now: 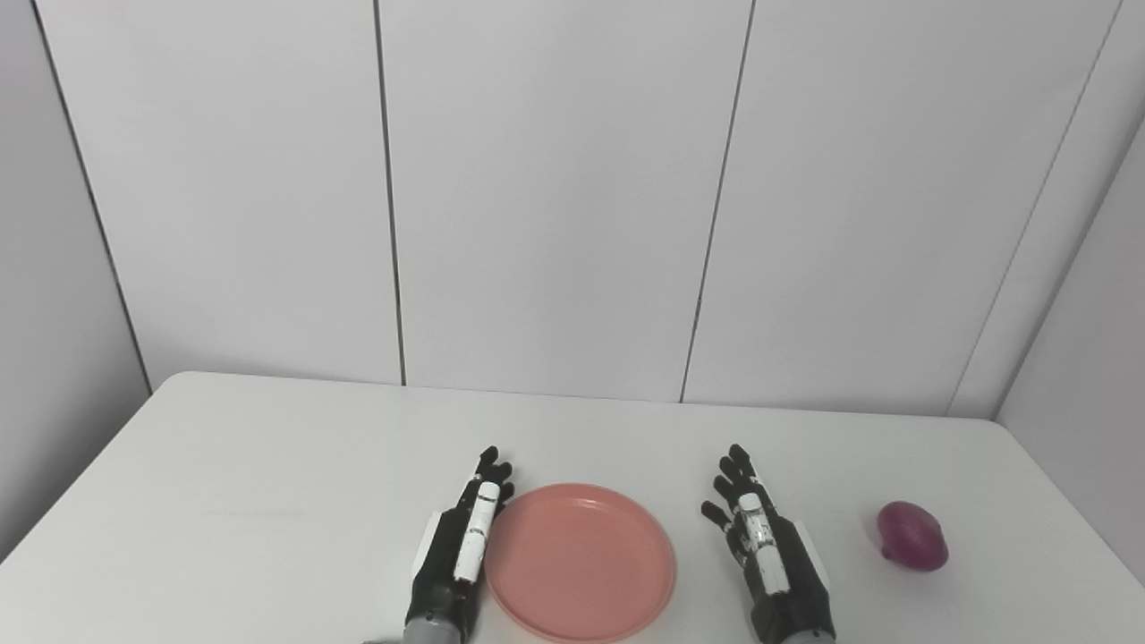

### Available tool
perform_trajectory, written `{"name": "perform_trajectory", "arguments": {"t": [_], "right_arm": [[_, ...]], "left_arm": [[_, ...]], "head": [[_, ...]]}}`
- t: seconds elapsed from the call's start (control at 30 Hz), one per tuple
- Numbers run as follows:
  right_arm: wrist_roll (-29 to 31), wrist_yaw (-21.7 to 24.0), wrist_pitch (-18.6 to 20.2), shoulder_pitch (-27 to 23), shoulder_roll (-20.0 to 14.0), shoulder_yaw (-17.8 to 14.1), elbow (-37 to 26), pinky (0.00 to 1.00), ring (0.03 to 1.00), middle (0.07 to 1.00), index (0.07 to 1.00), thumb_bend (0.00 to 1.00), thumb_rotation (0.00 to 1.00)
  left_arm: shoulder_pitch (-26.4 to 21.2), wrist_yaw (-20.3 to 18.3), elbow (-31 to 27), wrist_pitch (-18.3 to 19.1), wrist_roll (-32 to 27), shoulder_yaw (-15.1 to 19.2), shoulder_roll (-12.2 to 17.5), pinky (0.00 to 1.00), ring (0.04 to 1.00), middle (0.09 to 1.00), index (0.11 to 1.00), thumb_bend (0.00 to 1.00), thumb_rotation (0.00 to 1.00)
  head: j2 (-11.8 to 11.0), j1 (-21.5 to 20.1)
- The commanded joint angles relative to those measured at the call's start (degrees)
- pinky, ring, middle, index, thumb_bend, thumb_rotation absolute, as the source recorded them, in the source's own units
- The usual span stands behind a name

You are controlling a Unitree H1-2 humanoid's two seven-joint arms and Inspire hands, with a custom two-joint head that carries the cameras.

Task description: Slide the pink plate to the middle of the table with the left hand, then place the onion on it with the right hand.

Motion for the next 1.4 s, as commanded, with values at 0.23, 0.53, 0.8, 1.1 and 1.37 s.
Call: {"name": "perform_trajectory", "arguments": {"t": [0.23,0.53,0.8,1.1,1.37], "right_arm": [[0.5,0.1,0.8,-1.4,0.5,0.2,-2.1,1.00,0.984,0.979,0.996,0.52,0.89],[-0.4,-0.3,0.0,-2.0,0.1,0.2,-3.5,1.00,0.985,0.984,1.000,0.52,0.89],[-4.3,-2.0,0.3,-3.8,-2.6,-0.6,-6.5,1.00,0.981,0.976,0.982,0.61,0.84],[-16.3,-6.1,1.5,-6.0,-8.9,-0.4,-9.3,0.95,0.958,0.951,0.963,0.69,0.84],[-24.2,-7.7,5.9,-7.8,-13.3,-1.0,-9.7,0.85,0.906,0.924,0.942,0.71,0.71]], "left_arm": [[-0.3,-2.1,-0.6,0.1,-0.3,-1.9,-1.6,0.96,0.939,0.958,0.960,0.52,1.00],[-0.8,-3.1,-0.2,0.4,-0.1,-1.6,0.4,0.98,0.962,0.962,0.963,0.52,1.00],[-2.0,-3.3,1.4,-0.6,0.6,-1.1,1.2,0.94,0.944,0.952,0.956,0.52,1.00],[-3.2,-2.7,3.2,-1.9,2.1,-1.0,1.5,0.95,0.945,0.950,0.955,0.54,1.00],[-3.8,-2.6,3.5,-1.8,2.5,-0.7,2.0,0.94,0.944,0.952,0.953,0.52,1.00]], "head": [[0.3,-0.1],[1.2,-2.0],[2.1,-1.9],[3.7,-2.4],[4.8,-4.3]]}}
